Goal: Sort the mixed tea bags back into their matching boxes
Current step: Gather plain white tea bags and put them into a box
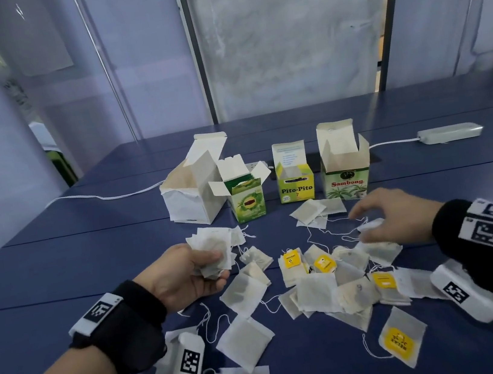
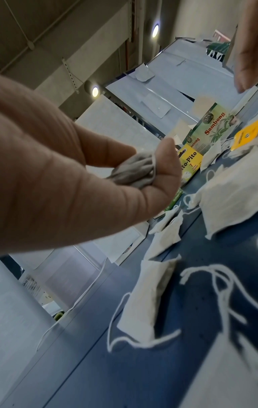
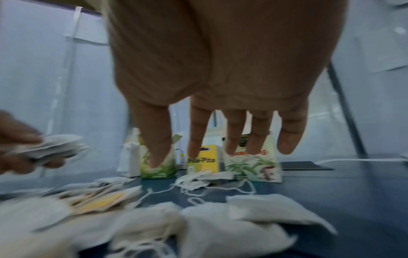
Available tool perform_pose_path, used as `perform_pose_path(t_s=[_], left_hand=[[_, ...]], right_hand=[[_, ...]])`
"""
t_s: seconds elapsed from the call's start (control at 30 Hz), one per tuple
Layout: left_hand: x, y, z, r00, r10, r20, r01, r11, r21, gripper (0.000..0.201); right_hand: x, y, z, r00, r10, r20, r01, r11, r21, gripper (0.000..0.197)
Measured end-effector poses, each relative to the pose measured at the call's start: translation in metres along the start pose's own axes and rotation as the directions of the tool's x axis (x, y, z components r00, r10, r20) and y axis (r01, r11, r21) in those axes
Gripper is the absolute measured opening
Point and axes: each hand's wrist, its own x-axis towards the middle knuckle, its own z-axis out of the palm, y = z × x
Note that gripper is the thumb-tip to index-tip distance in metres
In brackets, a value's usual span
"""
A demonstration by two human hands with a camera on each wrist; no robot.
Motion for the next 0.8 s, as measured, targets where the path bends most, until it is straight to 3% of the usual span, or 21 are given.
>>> perform_pose_path(t_s=[0.13,0.23,0.37,0.53,0.6,0.7,0.8], left_hand=[[-0.001,0.001,0.001,1.0,0.008,0.003,-0.008,1.0,0.01,0.011],[-0.003,0.001,0.0,1.0,0.013,-0.006,-0.013,1.0,0.007,0.009],[-0.004,0.0,-0.005,1.0,0.016,-0.022,-0.015,1.0,0.008,0.01],[-0.005,-0.001,-0.006,1.0,0.018,-0.017,-0.018,1.0,0.012,0.013],[-0.006,0.0,-0.006,1.0,0.023,-0.019,-0.022,1.0,0.01,0.014],[-0.005,0.0,-0.004,1.0,0.019,-0.02,-0.019,1.0,0.005,0.013],[-0.003,-0.001,0.002,1.0,0.015,-0.006,-0.015,1.0,0.003,0.011]], right_hand=[[-0.008,-0.041,0.026,0.961,-0.138,0.238,0.188,0.961,-0.202,0.067],[-0.008,-0.063,0.047,0.945,-0.189,0.265,0.26,0.928,-0.266,0.073],[-0.01,-0.08,0.056,0.938,-0.209,0.278,0.237,0.969,-0.071,0.06],[-0.012,-0.088,0.047,0.92,-0.349,0.178,0.308,0.925,0.224,0.038],[-0.018,-0.08,0.04,0.914,-0.347,0.208,0.317,0.934,0.162,0.042],[-0.027,-0.063,0.039,0.899,-0.246,0.362,0.306,0.945,-0.117,0.056],[-0.03,-0.05,0.042,0.928,-0.211,0.308,0.26,0.957,-0.129,0.039]])
